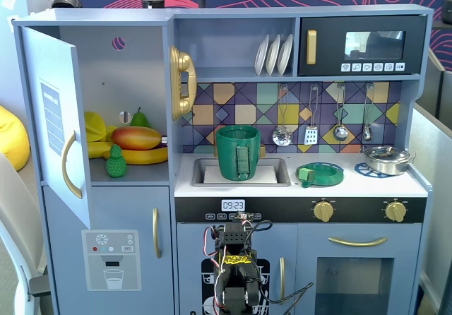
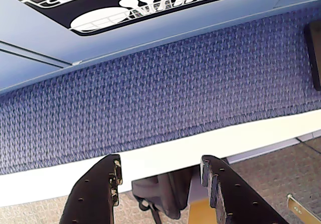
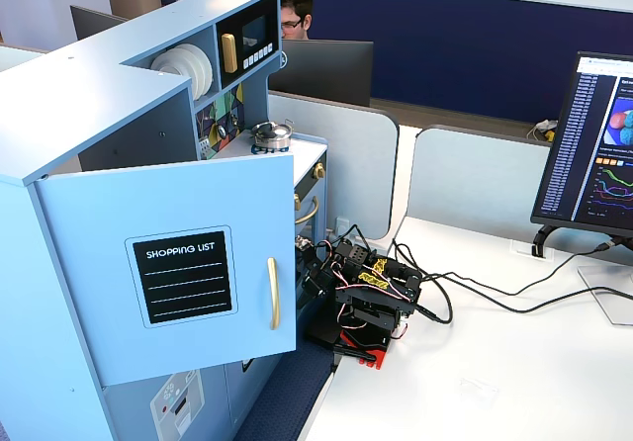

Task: Pick up the green pineapple from the left cabinet and place it in the green recipient

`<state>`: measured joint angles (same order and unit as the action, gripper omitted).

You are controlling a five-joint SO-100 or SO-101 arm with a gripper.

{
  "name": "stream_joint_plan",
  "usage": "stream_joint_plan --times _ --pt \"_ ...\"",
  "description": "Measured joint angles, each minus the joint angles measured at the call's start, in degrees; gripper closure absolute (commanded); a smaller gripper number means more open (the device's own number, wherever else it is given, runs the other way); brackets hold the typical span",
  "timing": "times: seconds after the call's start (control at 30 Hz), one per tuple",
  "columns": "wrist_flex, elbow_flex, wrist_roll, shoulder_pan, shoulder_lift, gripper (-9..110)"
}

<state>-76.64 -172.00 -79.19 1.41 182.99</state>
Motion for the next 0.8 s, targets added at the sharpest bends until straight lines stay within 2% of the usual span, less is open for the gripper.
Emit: stream_joint_plan --times 0.47,0.6,0.8 --pt "-0.5 0.0 -7.5 -0.6 0.0 101" --pt "1.6 0.0 -6.9 8.6 -0.7 101" --pt "27.3 0.6 -7.9 29.0 -5.9 101"
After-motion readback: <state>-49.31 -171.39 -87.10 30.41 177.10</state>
